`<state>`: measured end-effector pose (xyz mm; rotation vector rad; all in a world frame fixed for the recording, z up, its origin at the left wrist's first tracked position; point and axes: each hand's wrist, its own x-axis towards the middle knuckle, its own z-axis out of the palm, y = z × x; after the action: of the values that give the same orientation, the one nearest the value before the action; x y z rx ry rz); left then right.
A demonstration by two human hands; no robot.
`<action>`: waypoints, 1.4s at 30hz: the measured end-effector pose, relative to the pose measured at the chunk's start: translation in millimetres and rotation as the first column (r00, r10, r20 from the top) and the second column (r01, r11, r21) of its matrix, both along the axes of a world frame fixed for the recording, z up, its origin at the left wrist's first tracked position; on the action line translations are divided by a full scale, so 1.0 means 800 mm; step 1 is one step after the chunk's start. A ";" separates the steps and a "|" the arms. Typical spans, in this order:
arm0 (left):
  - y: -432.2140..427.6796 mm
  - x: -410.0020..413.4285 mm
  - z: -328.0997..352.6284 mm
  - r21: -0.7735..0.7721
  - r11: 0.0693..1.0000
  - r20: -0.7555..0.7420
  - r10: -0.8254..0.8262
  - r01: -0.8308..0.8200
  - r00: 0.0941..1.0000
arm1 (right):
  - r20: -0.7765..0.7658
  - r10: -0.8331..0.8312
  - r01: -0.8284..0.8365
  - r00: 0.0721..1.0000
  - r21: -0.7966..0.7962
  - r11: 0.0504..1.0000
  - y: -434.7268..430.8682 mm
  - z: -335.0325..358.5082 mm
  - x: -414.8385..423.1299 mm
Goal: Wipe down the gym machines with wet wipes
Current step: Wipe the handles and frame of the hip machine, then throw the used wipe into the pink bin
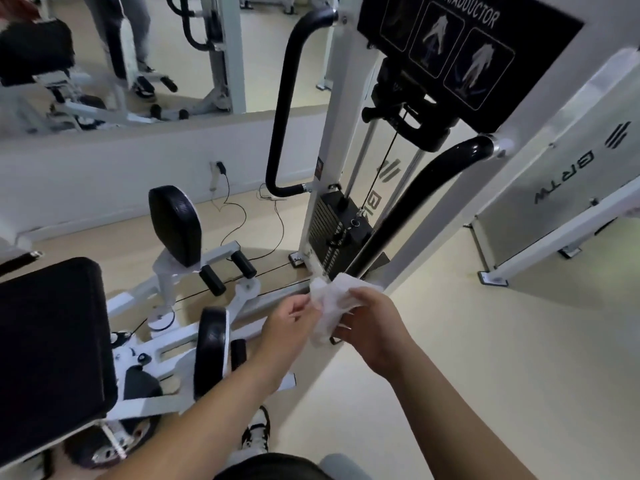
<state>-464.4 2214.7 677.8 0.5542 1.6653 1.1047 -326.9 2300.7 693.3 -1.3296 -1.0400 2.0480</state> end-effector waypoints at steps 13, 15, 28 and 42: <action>-0.267 0.053 0.004 -0.047 0.939 0.038 0.343 -0.342 0.938 | 0.254 0.507 -0.519 0.824 -0.021 0.854 -0.229 0.007 -0.031; -0.320 0.048 0.004 -0.099 0.895 0.027 0.439 -0.435 0.898 | 0.306 0.596 -0.629 0.743 0.013 0.777 -0.272 0.013 -0.048; -0.664 -0.102 0.030 -0.008 0.667 0.038 0.745 -0.745 0.666 | 0.518 0.727 -0.891 0.450 0.202 0.407 -0.573 -0.016 -0.266; -0.866 -0.360 0.009 -0.031 0.615 0.119 0.785 -0.788 0.608 | 0.240 0.815 -0.848 0.528 0.087 0.524 -0.777 -0.008 -0.511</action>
<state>-752.6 1521.6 685.0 -0.3151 1.8222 1.7480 -735.3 1679.4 686.5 -0.9645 -2.2563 2.3674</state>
